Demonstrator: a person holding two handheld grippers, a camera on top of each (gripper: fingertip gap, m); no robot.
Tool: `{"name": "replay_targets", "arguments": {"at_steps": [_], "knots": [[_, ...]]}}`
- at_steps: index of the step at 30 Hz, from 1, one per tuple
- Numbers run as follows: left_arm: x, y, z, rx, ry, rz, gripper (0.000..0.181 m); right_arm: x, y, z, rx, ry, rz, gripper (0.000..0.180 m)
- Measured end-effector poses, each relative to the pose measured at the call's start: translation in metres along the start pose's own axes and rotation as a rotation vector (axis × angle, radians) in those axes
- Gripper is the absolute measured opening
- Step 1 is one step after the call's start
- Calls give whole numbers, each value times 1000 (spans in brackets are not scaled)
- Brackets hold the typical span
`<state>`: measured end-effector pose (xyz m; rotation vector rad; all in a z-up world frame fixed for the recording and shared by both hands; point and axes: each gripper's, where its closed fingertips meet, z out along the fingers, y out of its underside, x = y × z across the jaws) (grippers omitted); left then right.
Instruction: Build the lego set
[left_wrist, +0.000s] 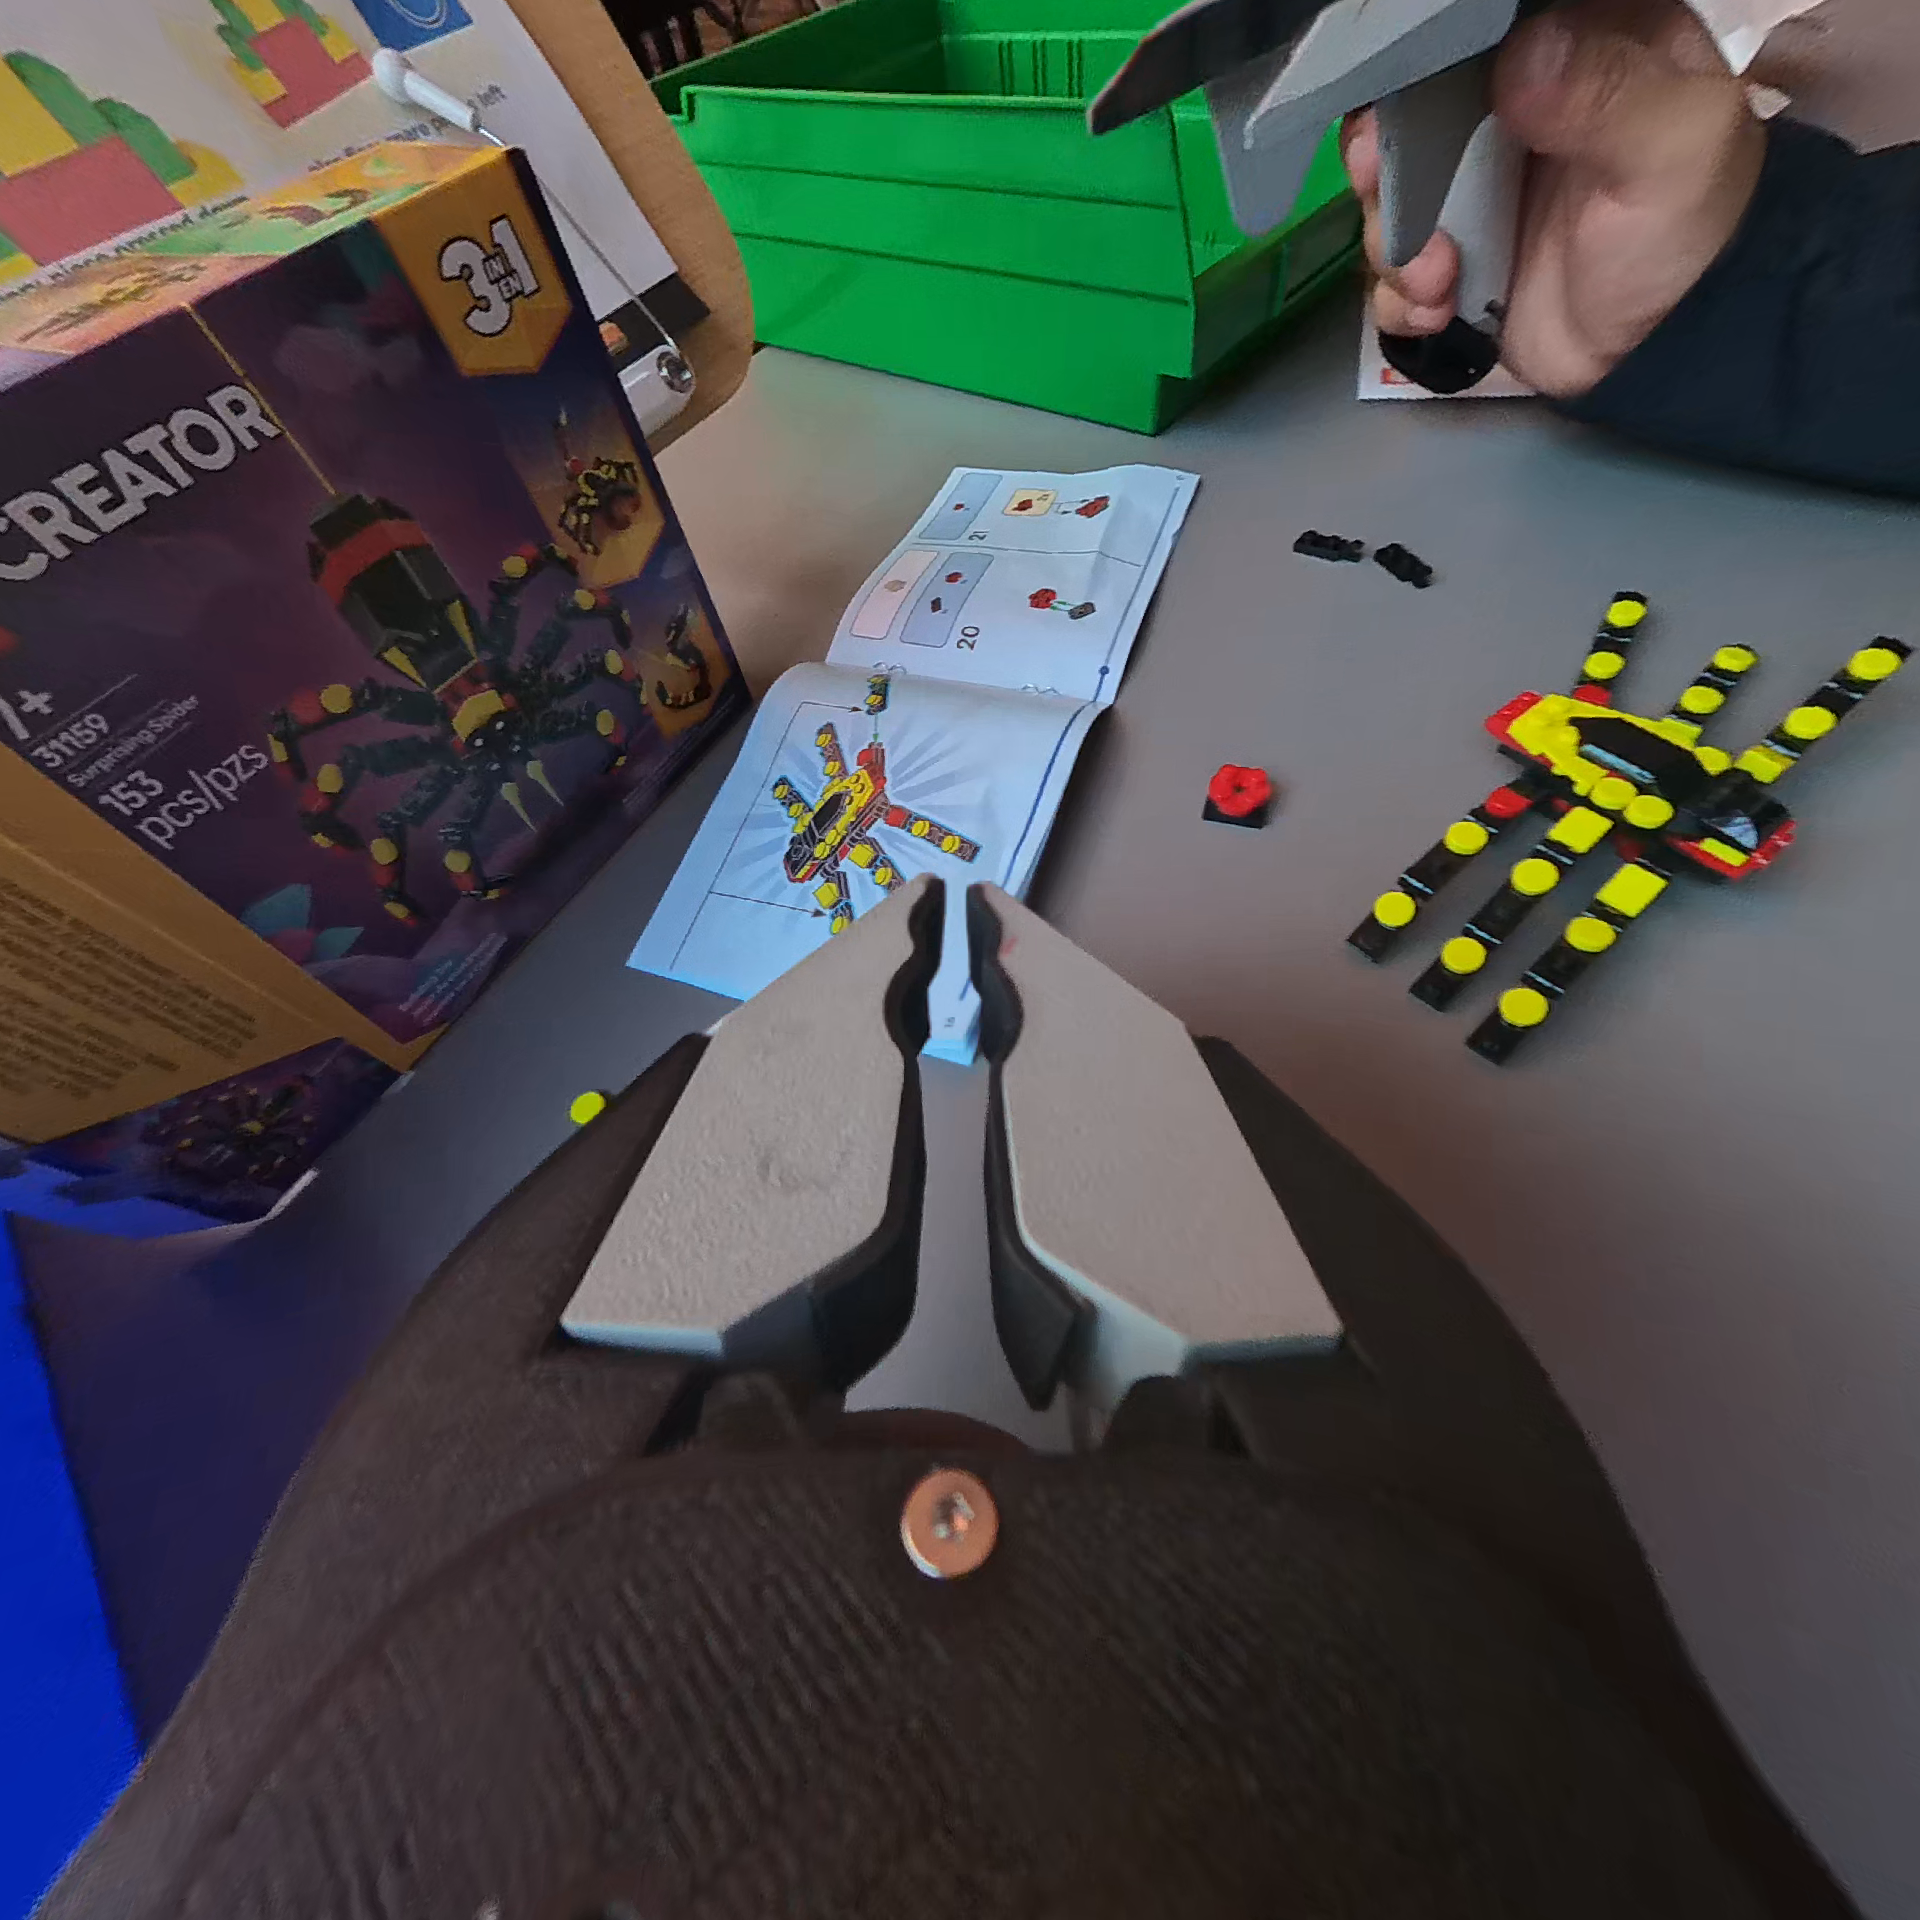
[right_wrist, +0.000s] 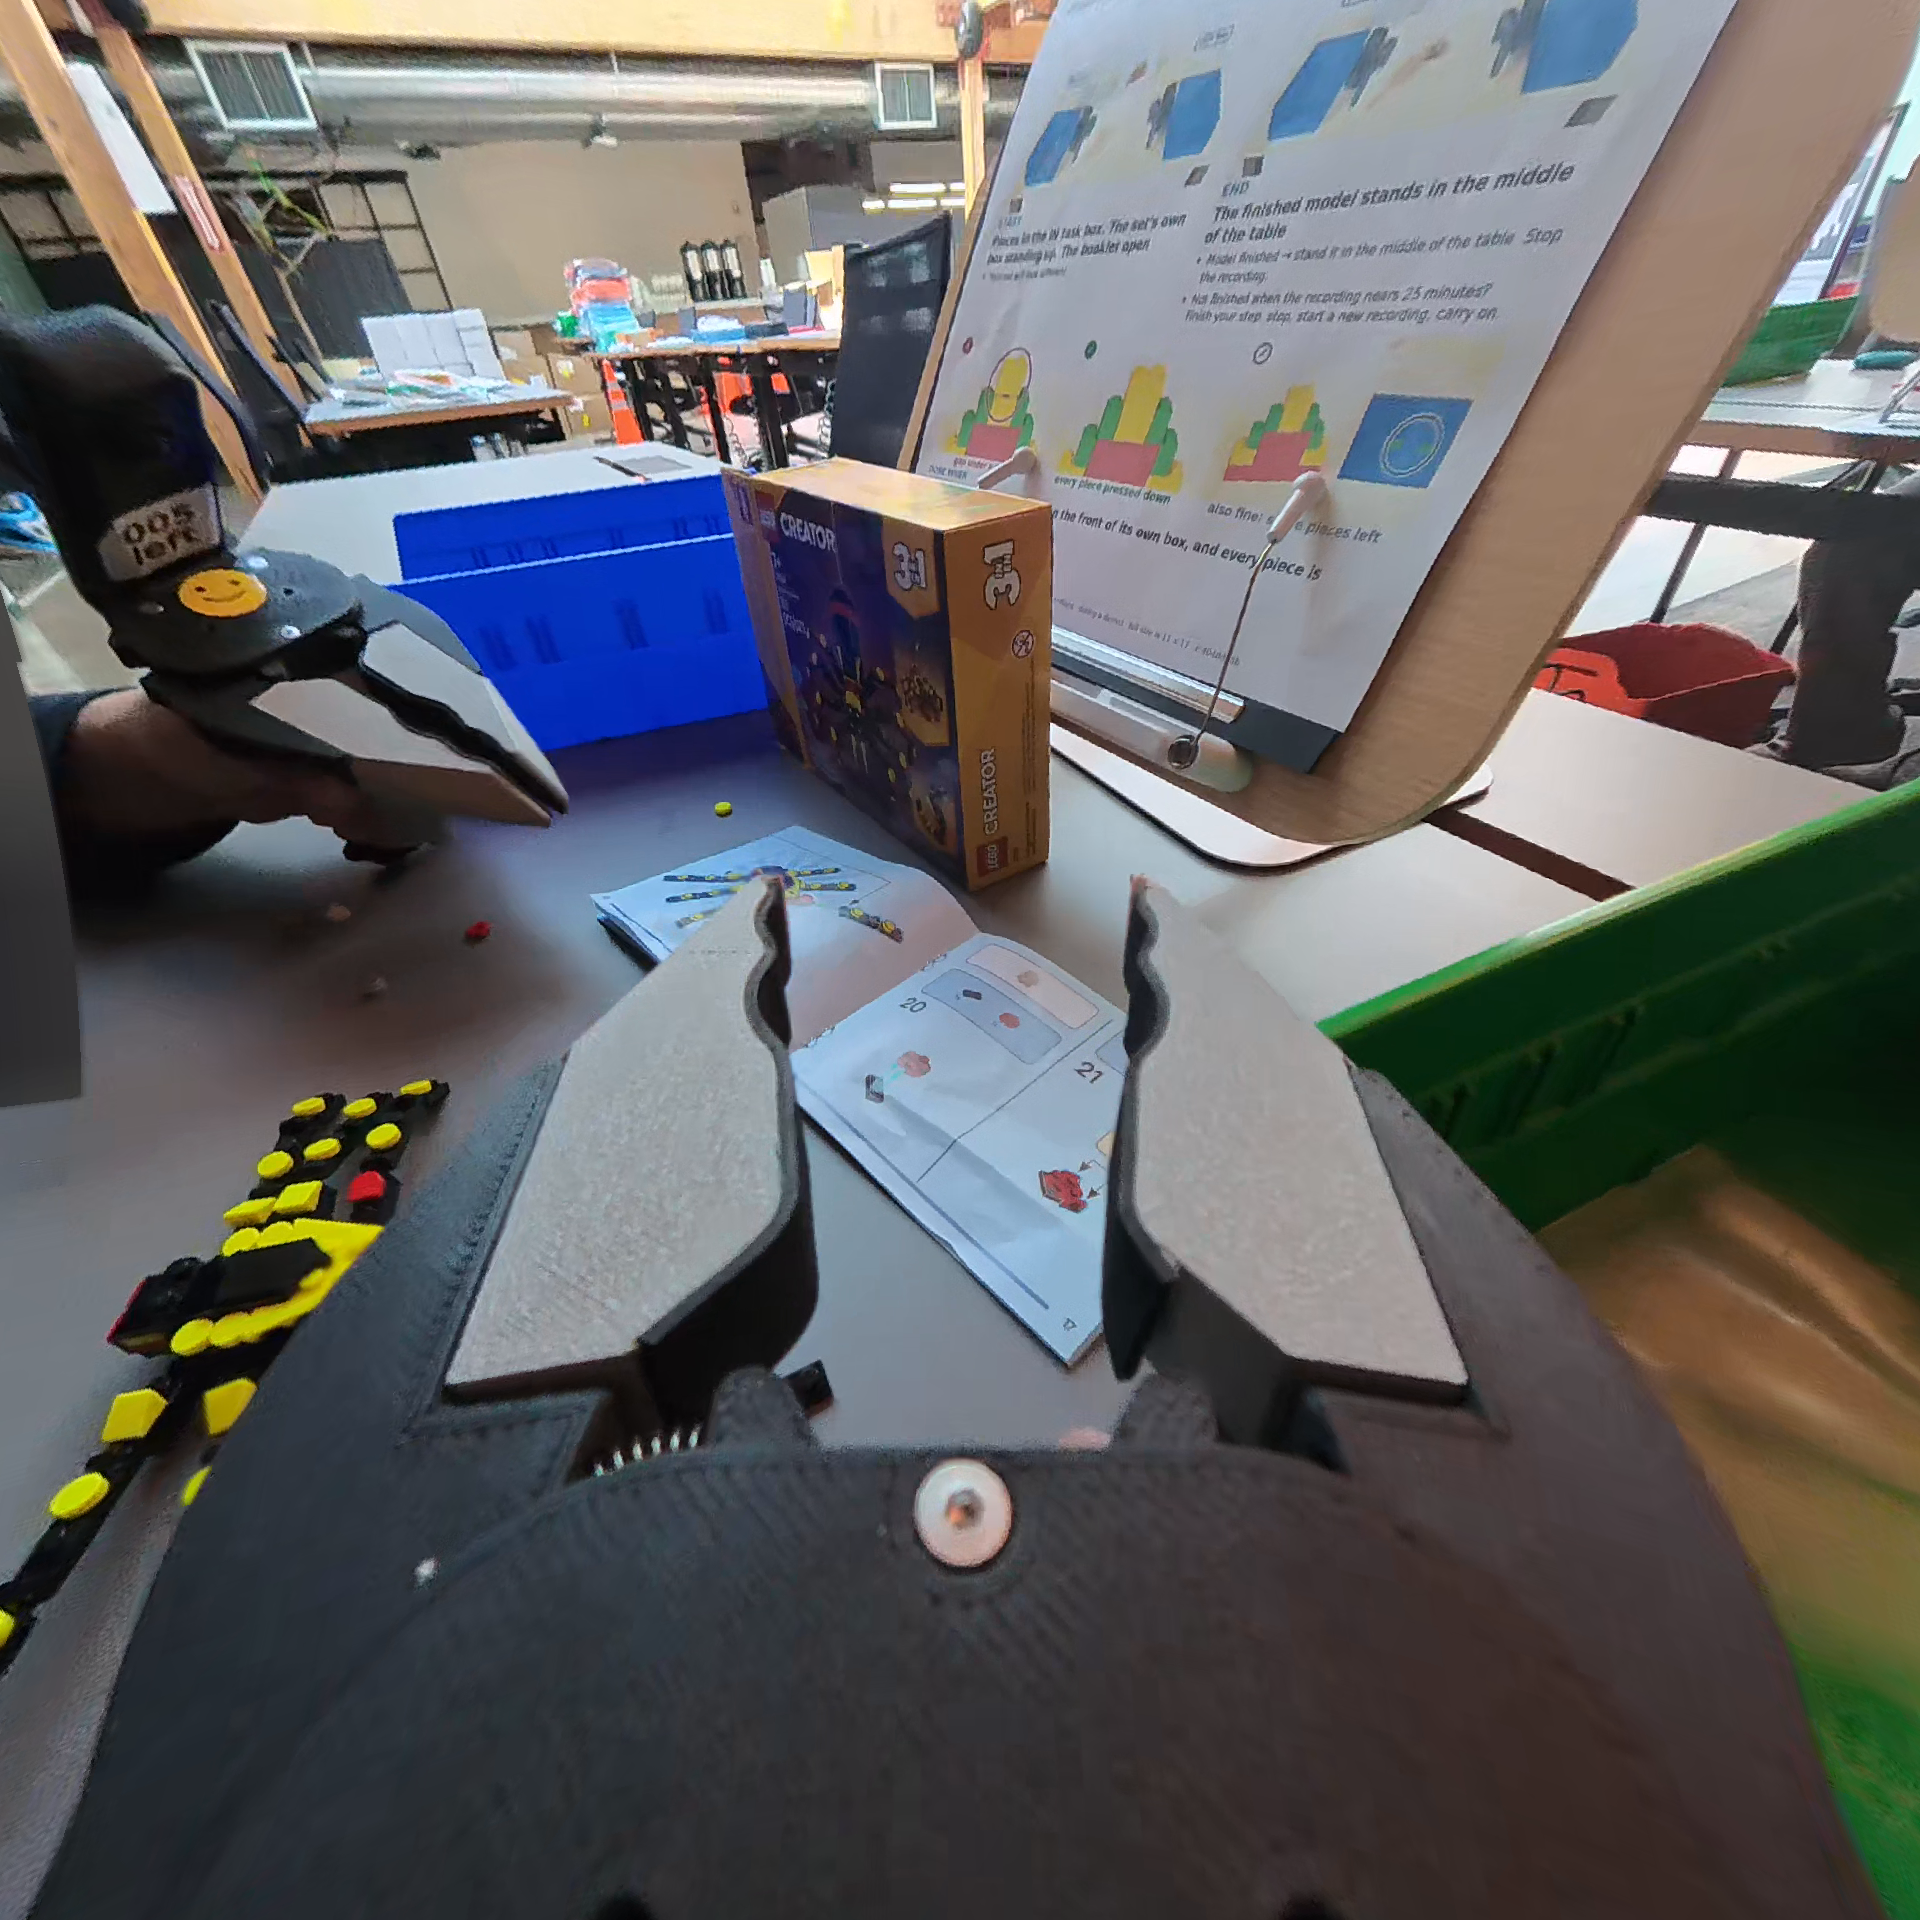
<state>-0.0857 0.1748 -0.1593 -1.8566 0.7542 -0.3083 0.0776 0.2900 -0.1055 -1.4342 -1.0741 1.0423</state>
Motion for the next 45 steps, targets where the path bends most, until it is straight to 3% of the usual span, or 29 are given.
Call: {"name": "replay_targets", "arguments": {"at_steps": [11, 24, 36, 39, 45], "knots": [[-23, 7, -1, -61, -148, -74, 0, -6, 1, 2, -29, -20, -67, 61], [-37, 27, 0, -143, -78, -352, 0, -33, 5, 26, -35, -200, -56, 59], [-33, 26, 1, -131, -47, -339, 8, -29, 11, 32, -73, -182, -62, 53], [-27, 22, 0, -121, -16, -314, 22, -26, 11, 31, -90, -155, -87, 52], [-12, 12, -3, -87, 23, -252, 29, -19, -4, 16, -66, -77, -124, 49]]}}
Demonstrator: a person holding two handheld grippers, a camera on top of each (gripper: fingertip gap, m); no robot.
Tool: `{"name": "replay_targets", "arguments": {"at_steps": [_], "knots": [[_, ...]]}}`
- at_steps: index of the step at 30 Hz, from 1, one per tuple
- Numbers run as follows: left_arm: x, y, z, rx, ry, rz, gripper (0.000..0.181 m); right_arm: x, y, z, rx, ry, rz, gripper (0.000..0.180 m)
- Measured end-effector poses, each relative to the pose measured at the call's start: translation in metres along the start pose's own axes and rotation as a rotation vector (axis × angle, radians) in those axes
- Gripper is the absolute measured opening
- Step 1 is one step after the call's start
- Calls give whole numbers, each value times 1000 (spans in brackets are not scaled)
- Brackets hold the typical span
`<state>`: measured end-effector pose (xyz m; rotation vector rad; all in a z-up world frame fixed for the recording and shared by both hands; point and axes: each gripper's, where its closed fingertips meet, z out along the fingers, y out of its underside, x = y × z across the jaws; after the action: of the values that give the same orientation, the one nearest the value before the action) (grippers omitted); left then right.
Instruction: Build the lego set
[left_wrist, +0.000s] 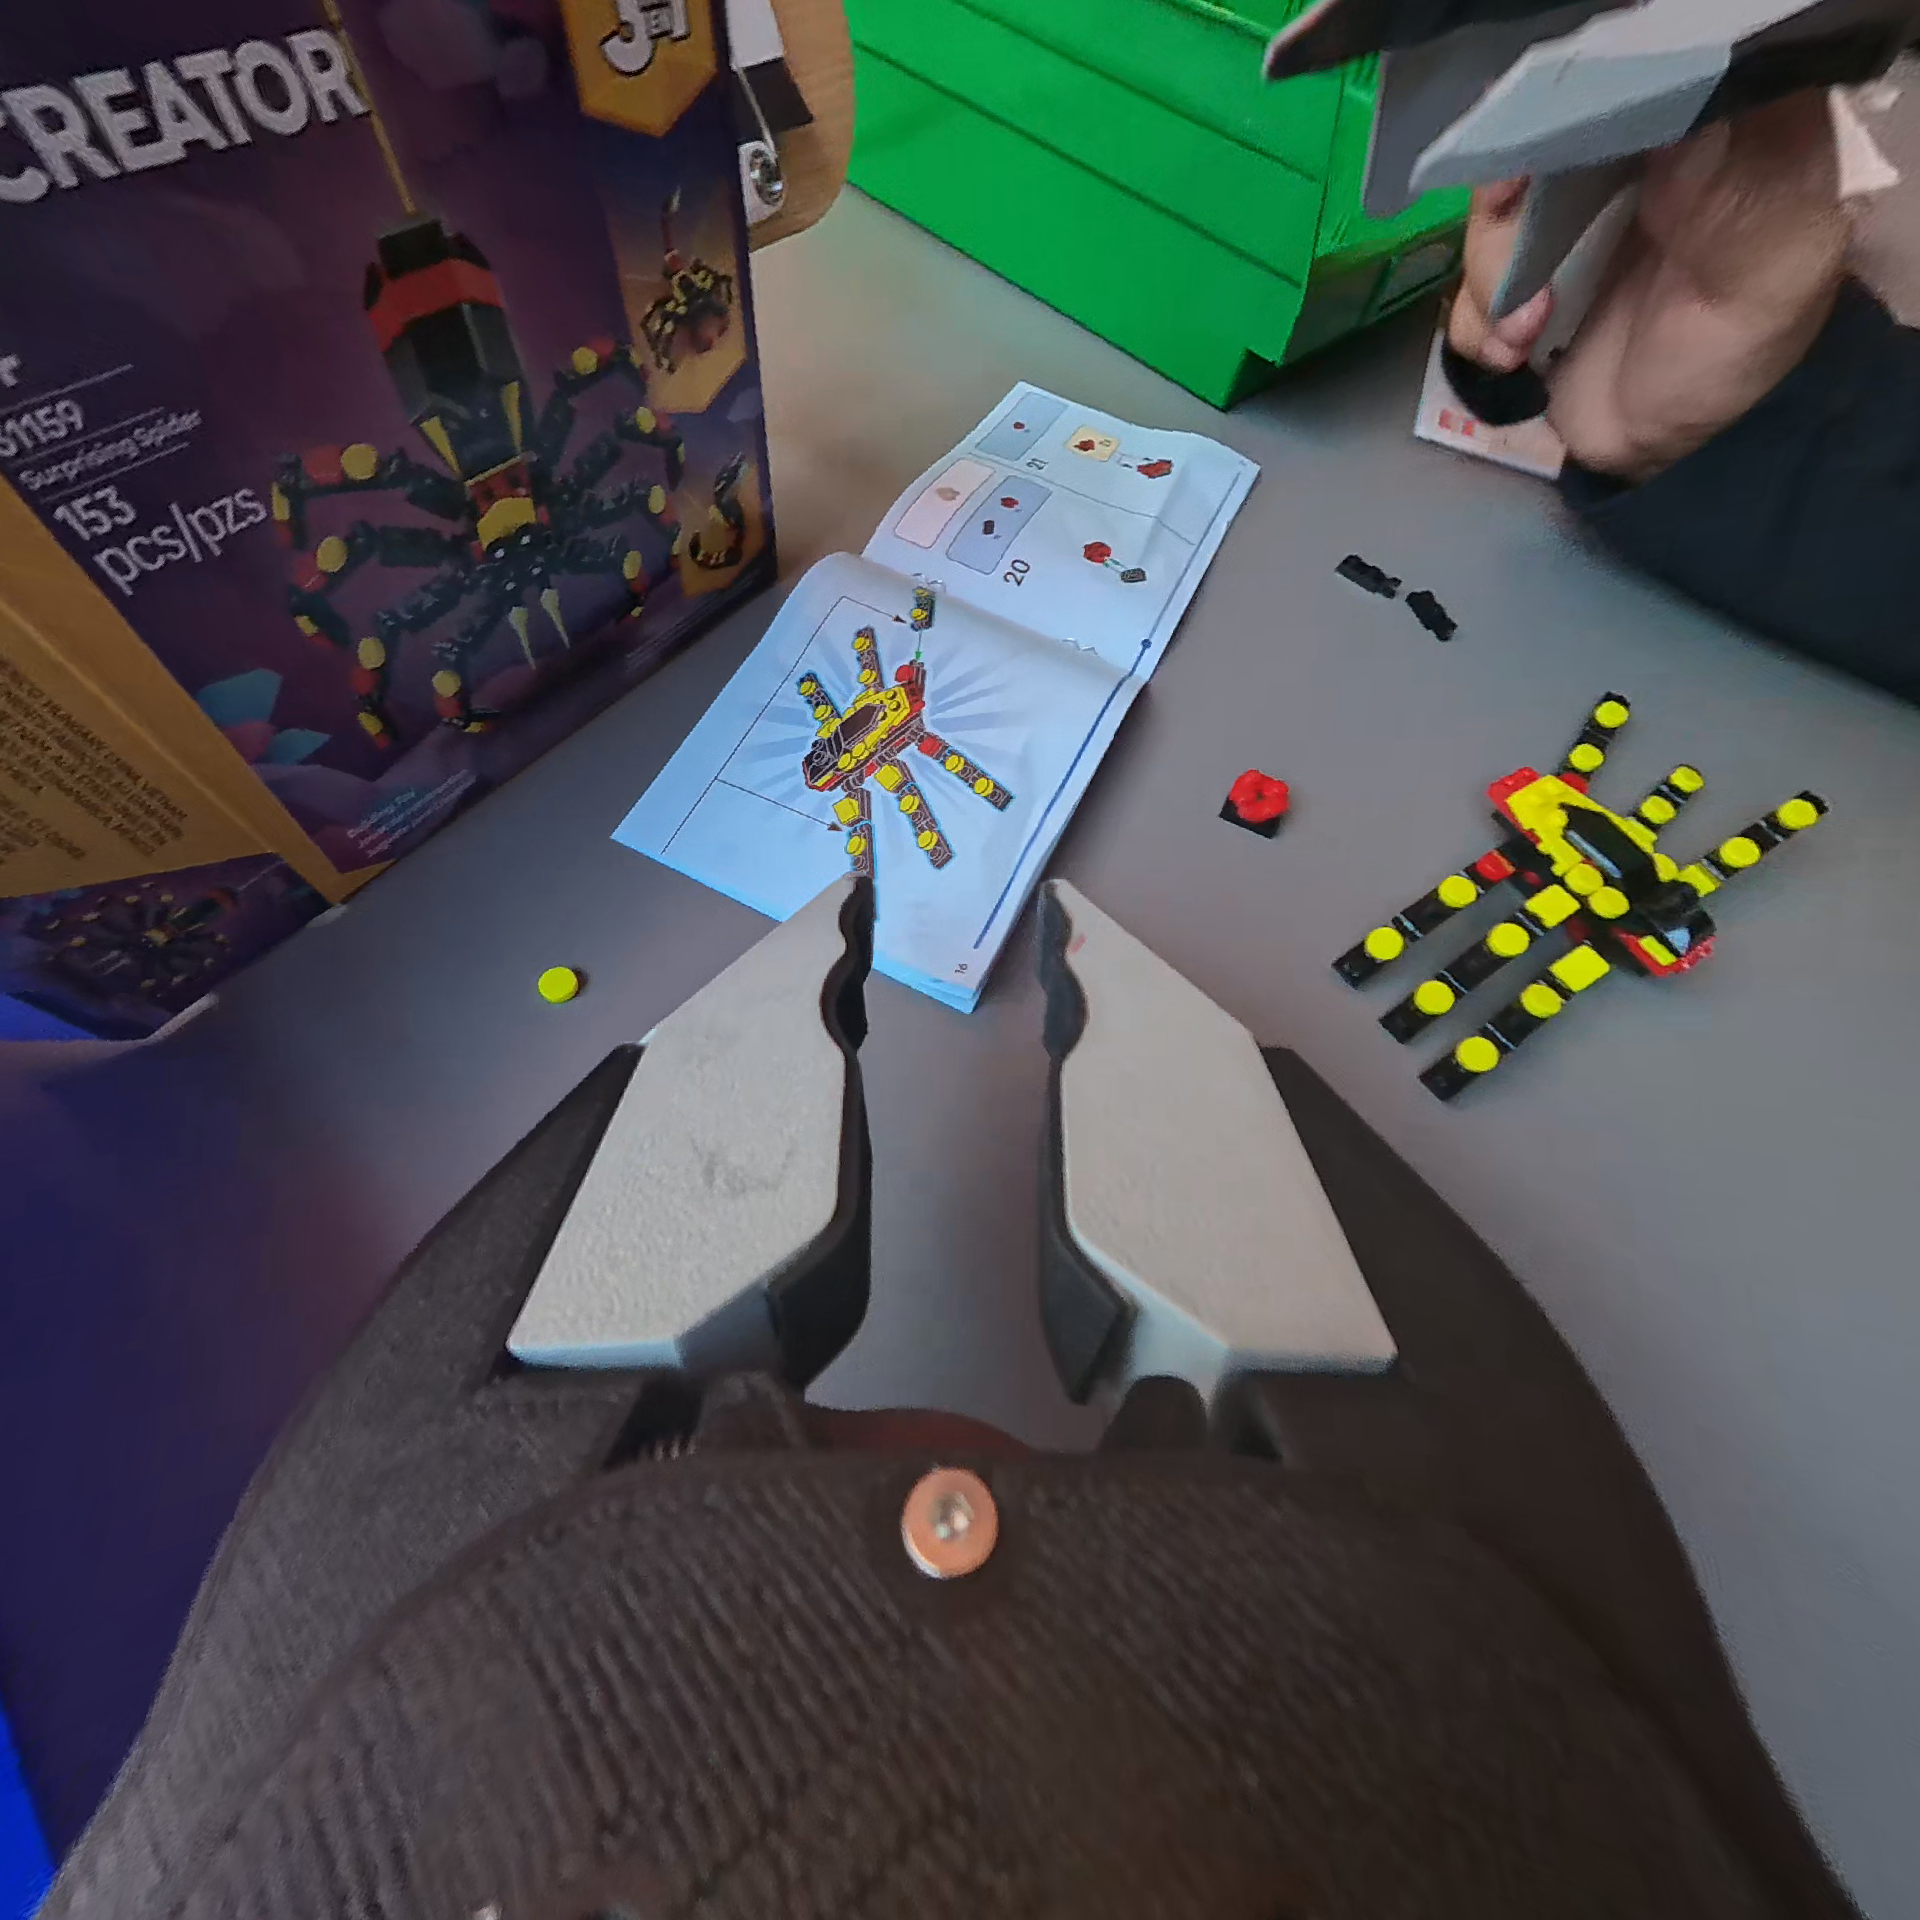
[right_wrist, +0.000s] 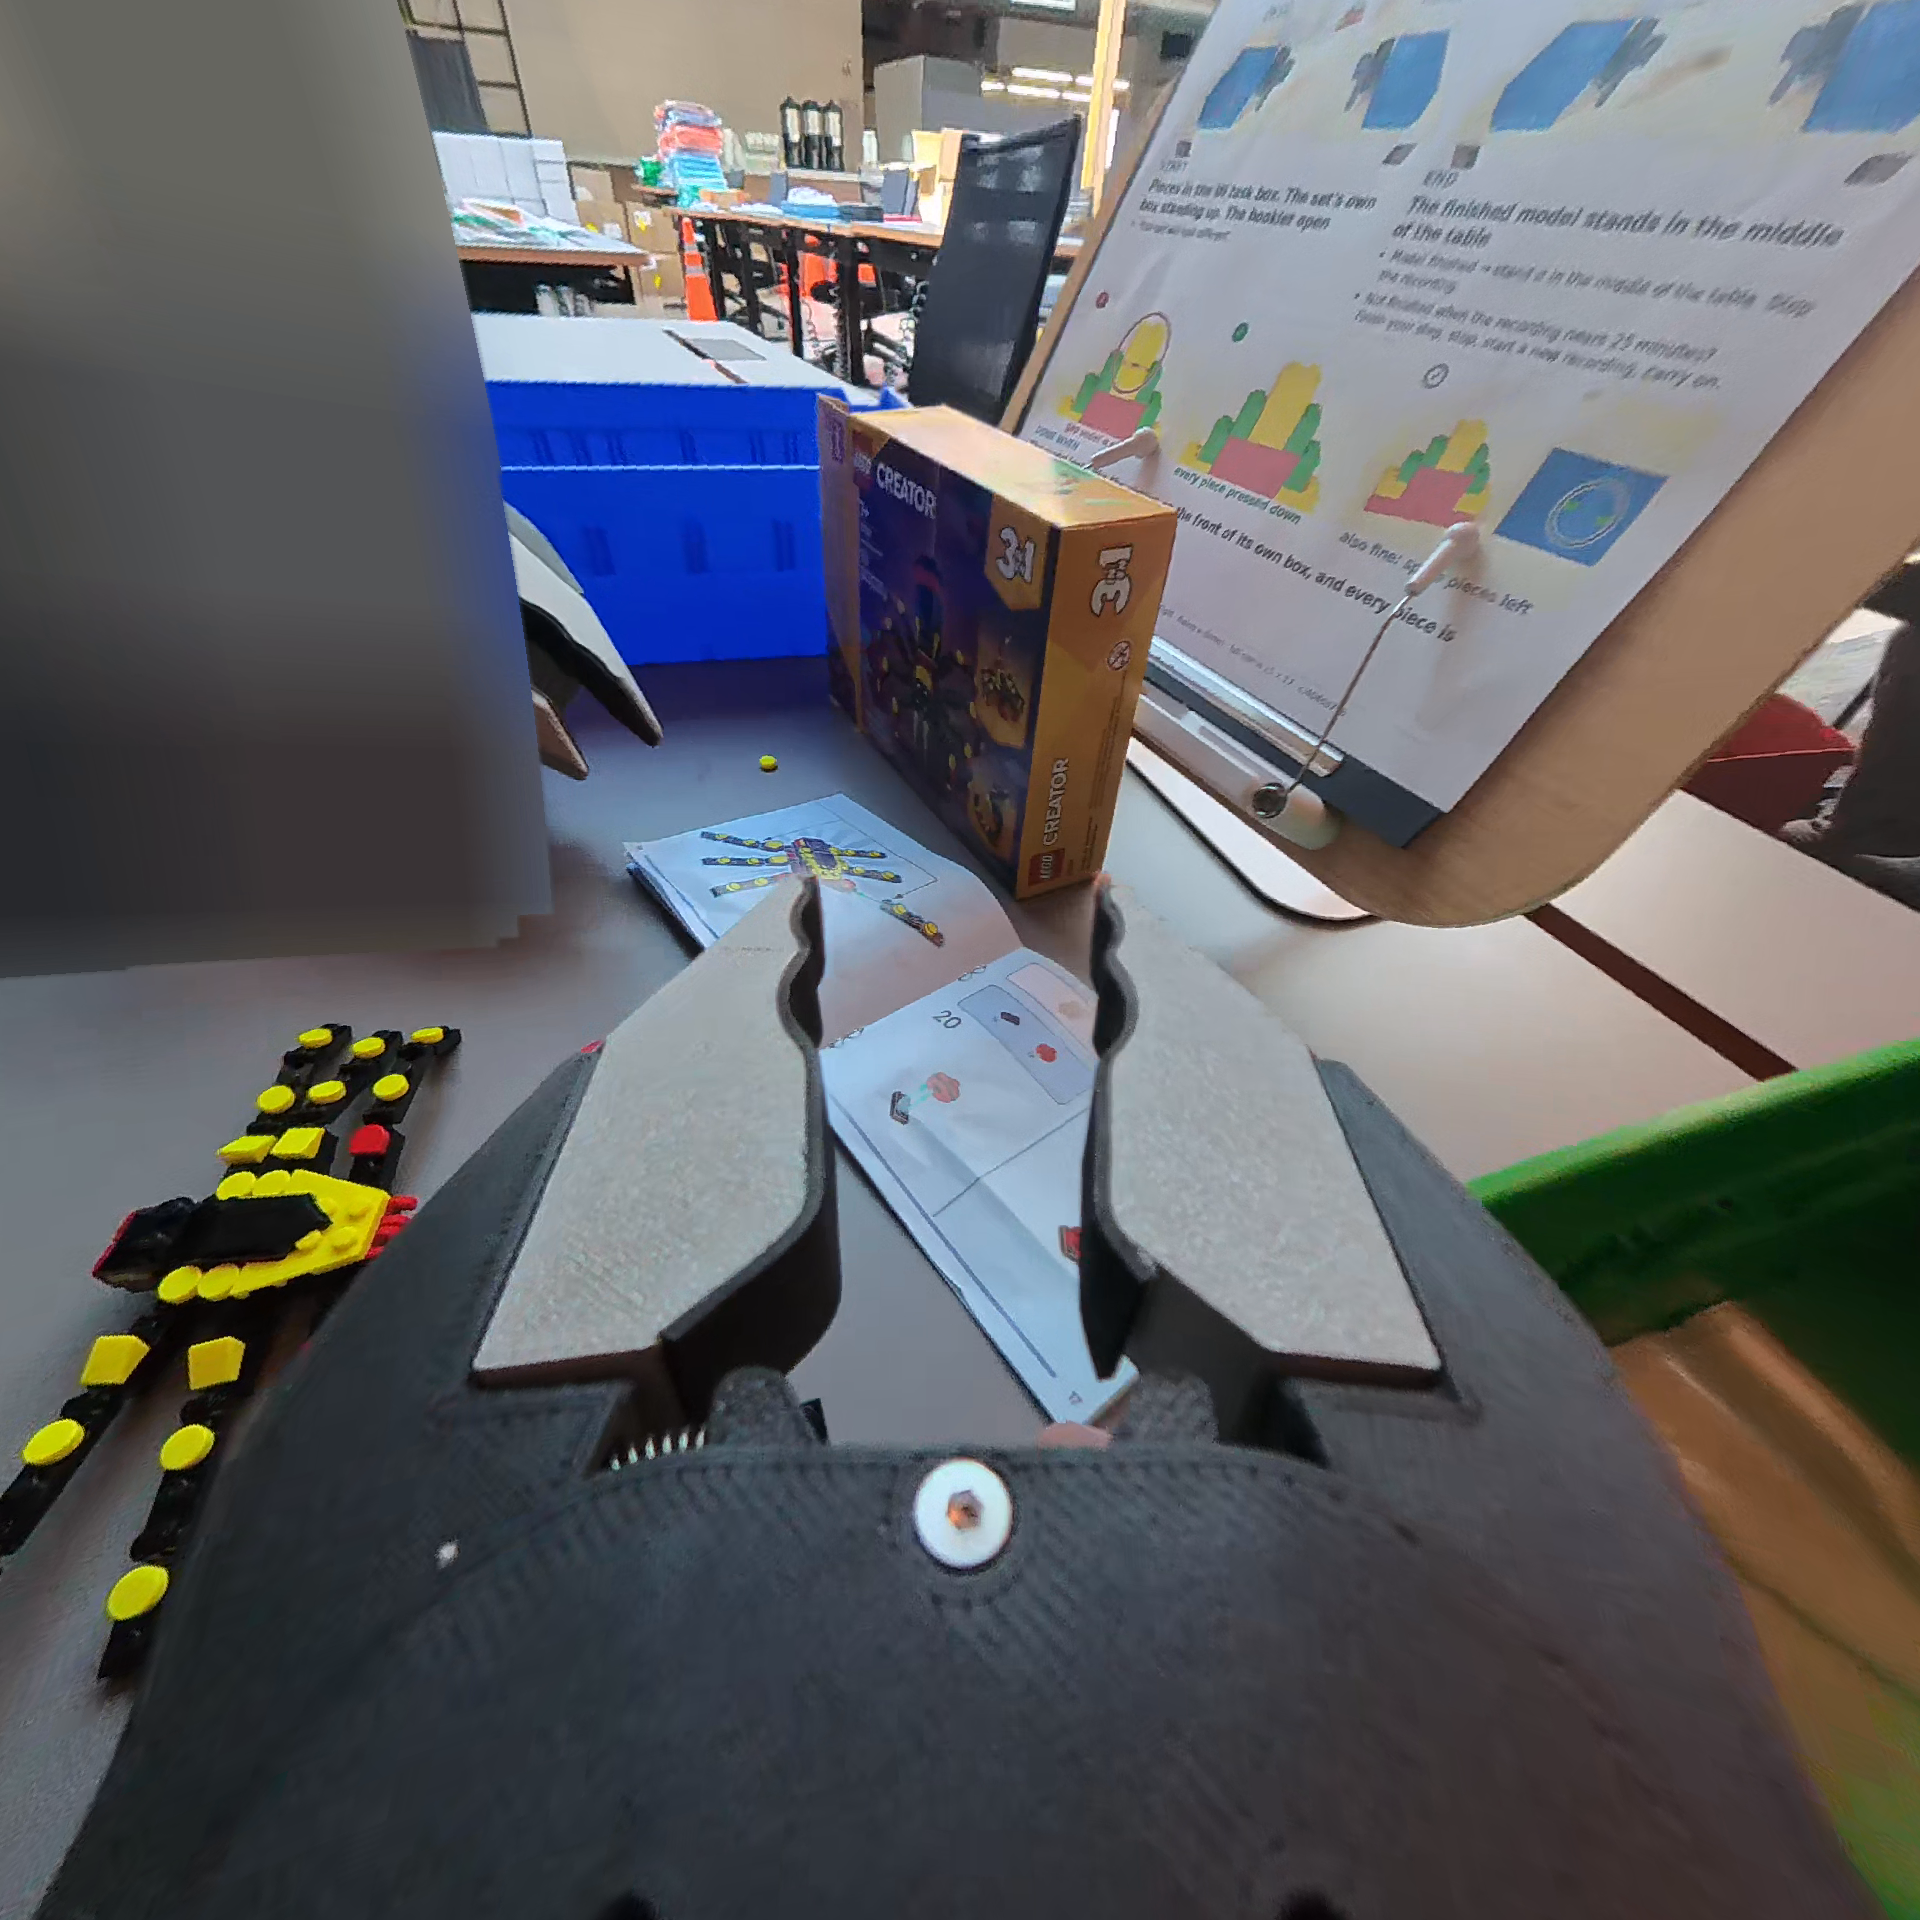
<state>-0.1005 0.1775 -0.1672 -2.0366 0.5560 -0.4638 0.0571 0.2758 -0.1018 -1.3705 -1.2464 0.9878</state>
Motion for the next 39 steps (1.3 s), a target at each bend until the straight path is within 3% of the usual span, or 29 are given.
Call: {"name": "replay_targets", "arguments": {"at_steps": [7, 22, 26, 28, 34, 39], "knots": [[-2, 11, 9, -46, -58, 101, 31, 14, 17, -10, -180, 68, 67, 61], [2, 13, 9, -58, -37, 113, 32, 4, 50, -16, -451, 73, -107, 15], [1, 10, 6, -44, -55, 140, 32, 14, 42, -15, -375, 153, -128, 14], [0, 7, 4, -33, -58, 135, 32, 16, 36, -15, -310, 166, -99, 28], [-1, 3, 2, -17, -61, 132, 32, 22, 32, -20, -258, 146, 42, 27], [3, 8, 6, -36, -48, 141, 32, 31, 35, -23, -267, 202, 44, 29]]}}
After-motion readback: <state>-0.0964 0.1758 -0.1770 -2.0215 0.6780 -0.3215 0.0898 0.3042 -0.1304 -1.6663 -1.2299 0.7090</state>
